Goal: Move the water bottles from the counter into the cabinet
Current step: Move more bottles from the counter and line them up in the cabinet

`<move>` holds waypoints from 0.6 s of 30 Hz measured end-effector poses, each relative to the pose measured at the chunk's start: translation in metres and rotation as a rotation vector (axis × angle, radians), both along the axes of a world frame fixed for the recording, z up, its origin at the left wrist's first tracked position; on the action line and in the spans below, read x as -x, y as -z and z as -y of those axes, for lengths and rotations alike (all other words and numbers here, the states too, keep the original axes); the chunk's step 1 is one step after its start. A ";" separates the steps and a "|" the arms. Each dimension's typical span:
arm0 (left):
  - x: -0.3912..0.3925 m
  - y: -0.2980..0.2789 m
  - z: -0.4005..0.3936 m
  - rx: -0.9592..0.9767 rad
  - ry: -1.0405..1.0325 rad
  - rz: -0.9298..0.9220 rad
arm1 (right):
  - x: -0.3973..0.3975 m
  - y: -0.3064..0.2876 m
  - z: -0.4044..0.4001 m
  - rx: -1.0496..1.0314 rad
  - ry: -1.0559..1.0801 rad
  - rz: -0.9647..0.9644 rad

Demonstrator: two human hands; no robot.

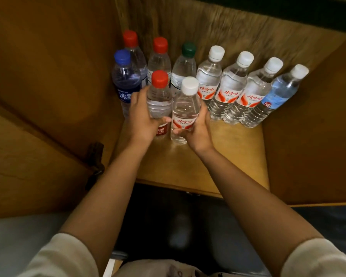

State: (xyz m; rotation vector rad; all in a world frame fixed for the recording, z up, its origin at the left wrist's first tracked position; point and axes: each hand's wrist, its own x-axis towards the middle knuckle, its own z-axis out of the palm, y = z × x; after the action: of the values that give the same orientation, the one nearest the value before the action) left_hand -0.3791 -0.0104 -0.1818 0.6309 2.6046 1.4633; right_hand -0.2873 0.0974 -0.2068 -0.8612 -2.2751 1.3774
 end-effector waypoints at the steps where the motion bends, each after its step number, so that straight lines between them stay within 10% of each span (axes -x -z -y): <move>1: -0.001 0.001 -0.002 -0.007 -0.026 -0.023 | 0.005 -0.001 -0.002 -0.026 0.014 0.029; 18: -0.004 0.008 -0.023 0.113 -0.225 -0.108 | 0.040 -0.016 -0.007 -0.193 0.133 0.239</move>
State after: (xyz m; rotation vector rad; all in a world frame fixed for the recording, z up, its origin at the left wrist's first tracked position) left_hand -0.3754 0.0122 -0.1903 0.4271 2.8995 1.3580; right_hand -0.3276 0.1040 -0.1911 -1.1392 -2.4258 1.0258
